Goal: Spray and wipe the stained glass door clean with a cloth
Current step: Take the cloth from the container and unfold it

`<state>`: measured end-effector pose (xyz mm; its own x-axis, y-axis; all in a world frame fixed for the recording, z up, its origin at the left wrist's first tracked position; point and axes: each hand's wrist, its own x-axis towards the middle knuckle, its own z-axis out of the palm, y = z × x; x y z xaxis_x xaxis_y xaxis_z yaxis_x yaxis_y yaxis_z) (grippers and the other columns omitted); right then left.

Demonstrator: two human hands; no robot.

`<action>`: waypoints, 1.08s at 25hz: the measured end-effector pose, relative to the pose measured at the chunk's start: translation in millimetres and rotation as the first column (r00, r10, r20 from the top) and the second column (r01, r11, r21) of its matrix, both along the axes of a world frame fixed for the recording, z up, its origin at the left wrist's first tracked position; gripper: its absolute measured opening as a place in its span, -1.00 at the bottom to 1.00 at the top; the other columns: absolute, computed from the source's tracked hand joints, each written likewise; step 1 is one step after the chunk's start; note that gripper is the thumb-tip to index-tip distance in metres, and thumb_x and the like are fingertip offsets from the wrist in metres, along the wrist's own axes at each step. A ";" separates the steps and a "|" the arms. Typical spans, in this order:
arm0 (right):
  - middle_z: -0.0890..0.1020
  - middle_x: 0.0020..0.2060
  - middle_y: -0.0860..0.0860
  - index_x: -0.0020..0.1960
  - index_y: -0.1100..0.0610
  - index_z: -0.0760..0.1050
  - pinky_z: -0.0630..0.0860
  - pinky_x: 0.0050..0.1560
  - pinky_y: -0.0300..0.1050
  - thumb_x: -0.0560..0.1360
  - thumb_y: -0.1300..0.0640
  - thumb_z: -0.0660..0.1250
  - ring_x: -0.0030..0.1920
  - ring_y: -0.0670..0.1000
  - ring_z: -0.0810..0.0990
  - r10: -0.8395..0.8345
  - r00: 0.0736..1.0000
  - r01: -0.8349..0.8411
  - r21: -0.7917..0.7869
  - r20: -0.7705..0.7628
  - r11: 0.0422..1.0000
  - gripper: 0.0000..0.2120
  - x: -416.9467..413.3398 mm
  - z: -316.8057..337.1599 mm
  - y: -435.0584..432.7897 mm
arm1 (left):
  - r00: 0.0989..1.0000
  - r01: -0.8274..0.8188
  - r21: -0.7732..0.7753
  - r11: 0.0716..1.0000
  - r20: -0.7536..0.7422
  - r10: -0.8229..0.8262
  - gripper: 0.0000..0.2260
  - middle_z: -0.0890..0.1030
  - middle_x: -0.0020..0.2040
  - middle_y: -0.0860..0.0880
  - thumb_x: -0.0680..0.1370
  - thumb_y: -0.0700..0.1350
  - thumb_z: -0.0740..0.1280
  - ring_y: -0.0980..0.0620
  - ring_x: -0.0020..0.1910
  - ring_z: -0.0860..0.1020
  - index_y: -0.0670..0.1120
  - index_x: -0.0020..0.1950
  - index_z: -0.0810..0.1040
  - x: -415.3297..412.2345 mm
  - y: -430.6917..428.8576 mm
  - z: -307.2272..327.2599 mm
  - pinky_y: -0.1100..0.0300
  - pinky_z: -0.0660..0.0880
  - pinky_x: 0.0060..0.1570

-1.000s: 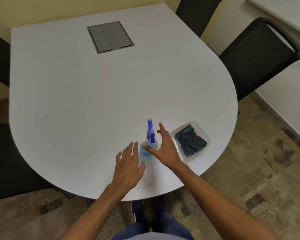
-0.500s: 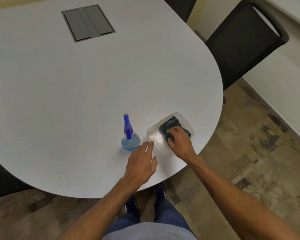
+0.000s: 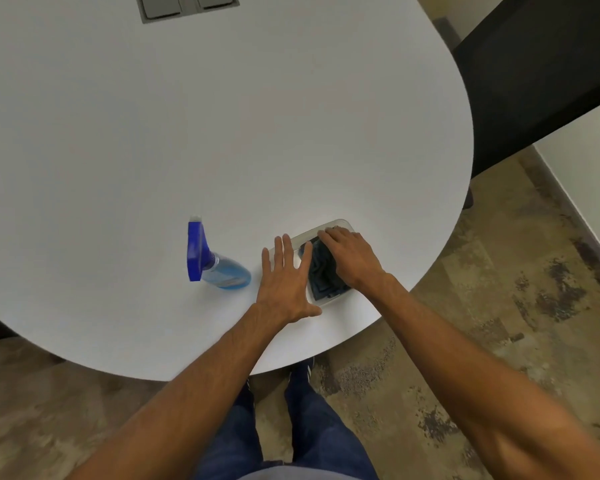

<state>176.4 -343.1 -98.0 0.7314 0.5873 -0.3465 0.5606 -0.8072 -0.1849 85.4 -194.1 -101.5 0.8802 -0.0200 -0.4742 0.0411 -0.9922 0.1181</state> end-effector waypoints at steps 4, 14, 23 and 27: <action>0.49 0.37 0.21 0.44 0.23 0.39 0.39 0.37 0.12 0.53 0.21 0.41 0.36 0.23 0.43 0.060 0.998 -0.061 0.005 0.034 0.998 -0.50 9.5 -9.4 -0.4 | 0.998 -0.045 0.025 0.999 -0.049 0.046 0.26 -0.36 0.57 -0.32 0.30 0.47 0.41 -0.35 0.56 -0.33 0.00 0.56 -0.43 5.9 -1.3 -8.3 -0.32 -0.26 0.52; 0.43 0.45 0.19 0.28 0.18 0.48 0.53 0.33 0.13 0.50 0.38 0.34 0.41 0.24 0.41 0.014 0.998 0.004 0.261 -0.066 0.965 -0.63 12.3 12.3 -17.4 | 0.996 -0.062 0.046 0.997 -0.065 0.065 0.27 -0.28 0.59 -0.32 0.30 0.45 0.42 -0.35 0.58 -0.25 -0.02 0.55 -0.45 9.7 -5.1 -1.5 -0.30 -0.24 0.51; 0.54 0.39 0.12 0.17 0.18 0.50 0.44 0.36 -0.01 0.51 0.40 0.30 0.36 0.18 0.51 -0.055 0.985 0.126 0.458 -0.165 0.880 -0.73 9.9 56.1 -32.3 | 0.978 -0.189 -0.293 0.937 0.025 0.205 0.16 -0.10 0.65 -0.16 0.31 0.50 0.35 -0.18 0.63 -0.11 -0.01 0.63 -0.20 4.9 -8.6 33.3 -0.21 -0.12 0.59; 0.66 0.22 0.08 0.22 0.19 0.53 0.34 0.42 -0.08 0.54 0.32 0.35 0.30 0.11 0.56 -0.071 0.991 0.123 0.533 -0.118 0.837 -0.75 8.6 79.6 -32.9 | 0.917 -0.290 -0.592 0.752 0.052 0.395 -0.18 0.44 0.47 -0.02 0.39 0.34 0.44 -0.05 0.41 0.45 0.05 0.53 0.24 -4.5 -20.4 66.8 -0.07 0.45 0.40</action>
